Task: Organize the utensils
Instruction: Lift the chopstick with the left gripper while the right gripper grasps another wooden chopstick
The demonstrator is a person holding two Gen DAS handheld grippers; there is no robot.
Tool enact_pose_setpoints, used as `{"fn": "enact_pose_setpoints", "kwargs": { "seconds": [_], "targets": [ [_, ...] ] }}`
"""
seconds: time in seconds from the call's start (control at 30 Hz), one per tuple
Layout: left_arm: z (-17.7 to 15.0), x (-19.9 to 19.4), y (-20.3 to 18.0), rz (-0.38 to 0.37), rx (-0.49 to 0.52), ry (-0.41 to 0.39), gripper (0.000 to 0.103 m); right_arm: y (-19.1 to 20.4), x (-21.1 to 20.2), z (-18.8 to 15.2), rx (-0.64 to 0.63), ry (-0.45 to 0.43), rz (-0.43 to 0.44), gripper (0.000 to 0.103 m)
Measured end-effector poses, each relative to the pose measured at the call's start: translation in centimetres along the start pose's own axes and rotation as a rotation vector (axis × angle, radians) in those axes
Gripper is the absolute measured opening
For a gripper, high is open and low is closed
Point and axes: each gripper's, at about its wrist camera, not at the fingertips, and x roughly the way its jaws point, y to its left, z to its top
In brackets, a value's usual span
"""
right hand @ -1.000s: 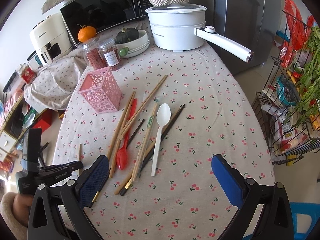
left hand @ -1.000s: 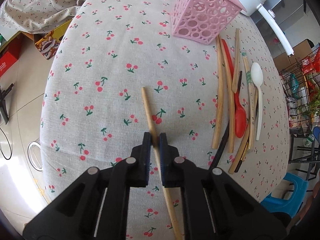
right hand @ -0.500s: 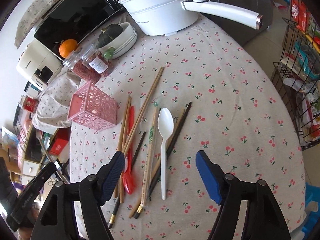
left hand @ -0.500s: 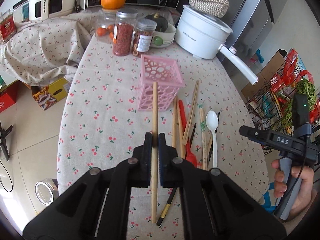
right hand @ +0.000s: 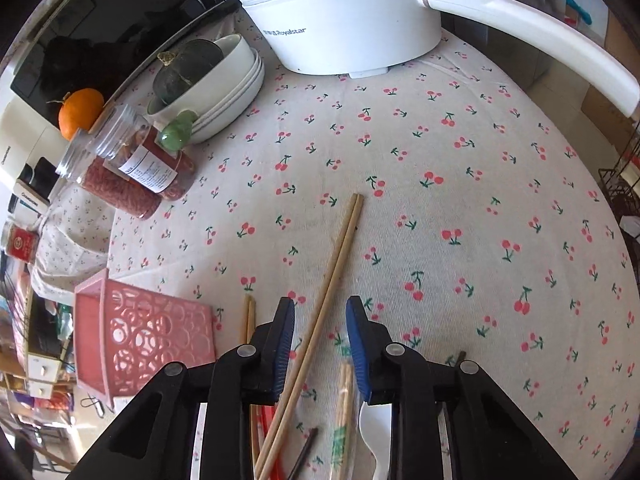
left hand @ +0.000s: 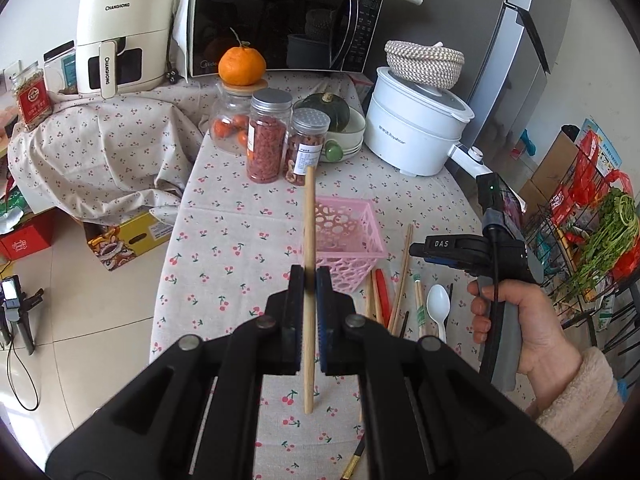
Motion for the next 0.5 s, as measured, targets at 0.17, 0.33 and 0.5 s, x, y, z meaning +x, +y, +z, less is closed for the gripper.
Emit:
{"fn": "enact_pose_setpoints", "kwargs": {
  "seconds": [0.17, 0.33, 0.5],
  "targets": [
    [0.5, 0.5, 0.1, 0.004, -0.003, 0.004, 0.006, 0.2, 3.1, 1.7, -0.004, 0.019, -0.09, 0.023],
    [0.5, 0.9, 0.2, 0.02, -0.003, 0.004, 0.006, 0.6, 3.5, 2.1, -0.052, 0.002, -0.137, 0.009],
    [0.7, 0.3, 0.1, 0.02, 0.003, -0.014, 0.006, -0.8, 1.2, 1.8, 0.012, -0.026, -0.003, 0.008]
  ]
}}
